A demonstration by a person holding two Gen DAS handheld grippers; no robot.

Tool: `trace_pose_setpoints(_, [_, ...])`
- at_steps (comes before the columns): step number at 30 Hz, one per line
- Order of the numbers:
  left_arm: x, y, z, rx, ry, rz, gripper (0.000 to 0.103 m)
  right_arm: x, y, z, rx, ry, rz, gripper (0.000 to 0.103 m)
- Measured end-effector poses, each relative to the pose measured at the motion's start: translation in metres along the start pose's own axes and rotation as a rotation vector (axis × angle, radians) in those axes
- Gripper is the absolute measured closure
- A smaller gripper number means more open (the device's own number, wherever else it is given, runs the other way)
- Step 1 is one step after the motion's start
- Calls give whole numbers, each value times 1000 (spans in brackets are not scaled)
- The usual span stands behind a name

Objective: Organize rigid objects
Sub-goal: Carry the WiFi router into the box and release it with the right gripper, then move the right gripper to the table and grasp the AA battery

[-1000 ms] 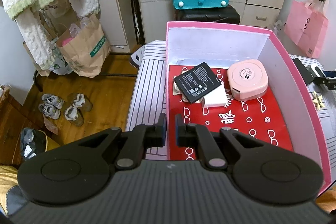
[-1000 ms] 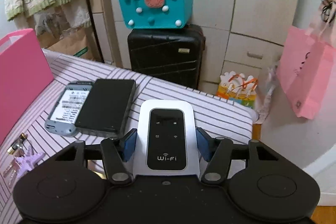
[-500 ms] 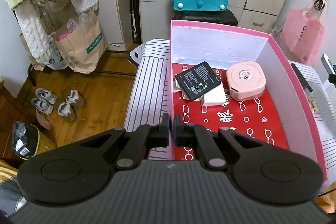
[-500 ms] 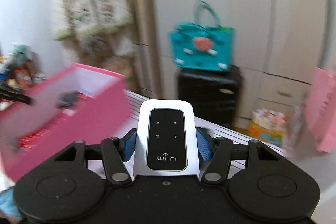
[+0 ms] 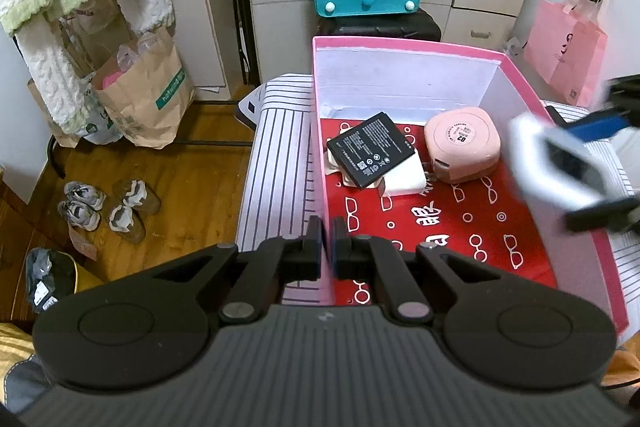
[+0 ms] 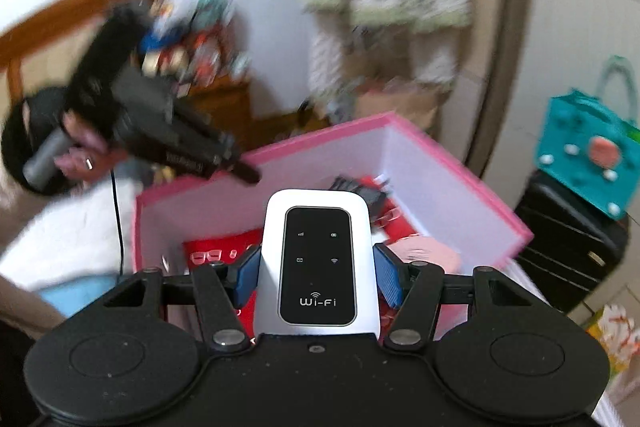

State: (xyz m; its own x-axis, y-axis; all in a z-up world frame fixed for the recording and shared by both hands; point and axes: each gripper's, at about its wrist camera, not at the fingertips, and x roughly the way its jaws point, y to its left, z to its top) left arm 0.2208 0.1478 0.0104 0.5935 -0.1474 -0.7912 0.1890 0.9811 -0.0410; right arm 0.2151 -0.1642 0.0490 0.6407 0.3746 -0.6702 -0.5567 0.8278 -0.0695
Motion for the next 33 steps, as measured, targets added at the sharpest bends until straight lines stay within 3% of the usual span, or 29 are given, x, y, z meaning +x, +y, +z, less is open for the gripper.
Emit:
trace_pose_setpoints(10, [0,4,-2,-8,-8,-21,98,97,19,30,-177,261,86,39])
trace_pose_setpoints(18, [-1,4,-5,-2,-22,-22,98,128,33,37,-275,305,24,38])
trace_pose_setpoints(23, [-2,4,-6,-9,-26,-25,98,104,31,36,-285,215,-51,34])
trace_pose_setpoints(27, [-2,4,-8,-8,-28,-24,98,51,25,25,-268,74,-89,28])
trace_pose_setpoints(33, [-2,5,-9,-15,-33,-27,98,-25,11,-4,-171,-34,-208,28])
